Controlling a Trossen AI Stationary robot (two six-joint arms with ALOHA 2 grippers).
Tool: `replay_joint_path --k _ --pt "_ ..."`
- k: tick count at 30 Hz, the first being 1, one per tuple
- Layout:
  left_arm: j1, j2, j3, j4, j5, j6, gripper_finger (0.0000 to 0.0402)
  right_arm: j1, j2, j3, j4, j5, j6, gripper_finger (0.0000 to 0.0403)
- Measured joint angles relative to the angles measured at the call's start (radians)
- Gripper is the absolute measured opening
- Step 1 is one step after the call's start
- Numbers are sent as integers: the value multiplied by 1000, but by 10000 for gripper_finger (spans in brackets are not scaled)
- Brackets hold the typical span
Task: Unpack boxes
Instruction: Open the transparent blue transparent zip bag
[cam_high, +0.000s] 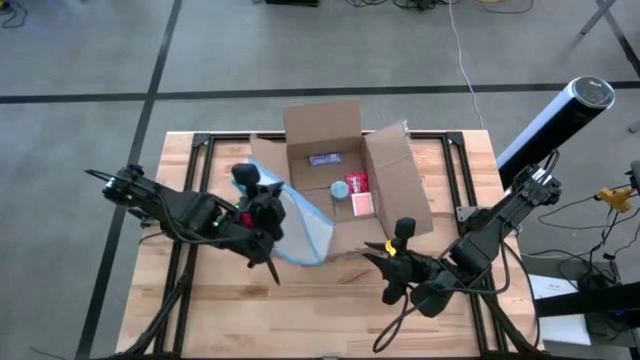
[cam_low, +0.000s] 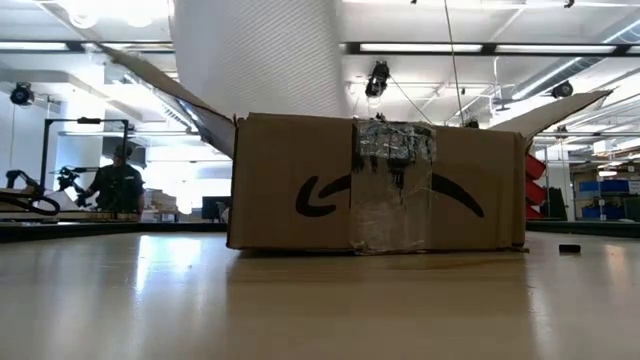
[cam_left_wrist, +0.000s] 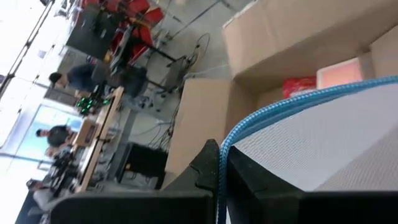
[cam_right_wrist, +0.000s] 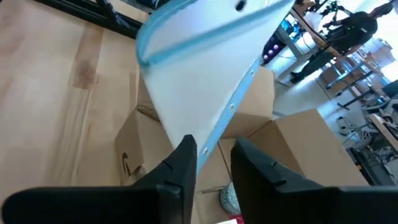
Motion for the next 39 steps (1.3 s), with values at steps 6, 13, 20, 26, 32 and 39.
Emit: replay_joint_path --k 6,13,20,26,32,39 --pt "-2 -54 33 -157 -55 -135 0 -3 0 -34 0 0 32 110" --pt "-23 -102 44 -167 -62 -148 0 -33 0 -101 1 2 99 115" --pt "-30 -133 44 -206 -79 -163 0 -70 0 -214 36 1 224 100" --pt "-29 -172 44 -318 -80 -284 0 -84 0 -356 233 -11 202 90" --pt "-27 -230 25 -326 -75 -312 0 -104 0 -415 366 -105 140 82" --pt "-35 -234 -20 -323 2 -390 0 -118 0 -418 370 -167 142 73"
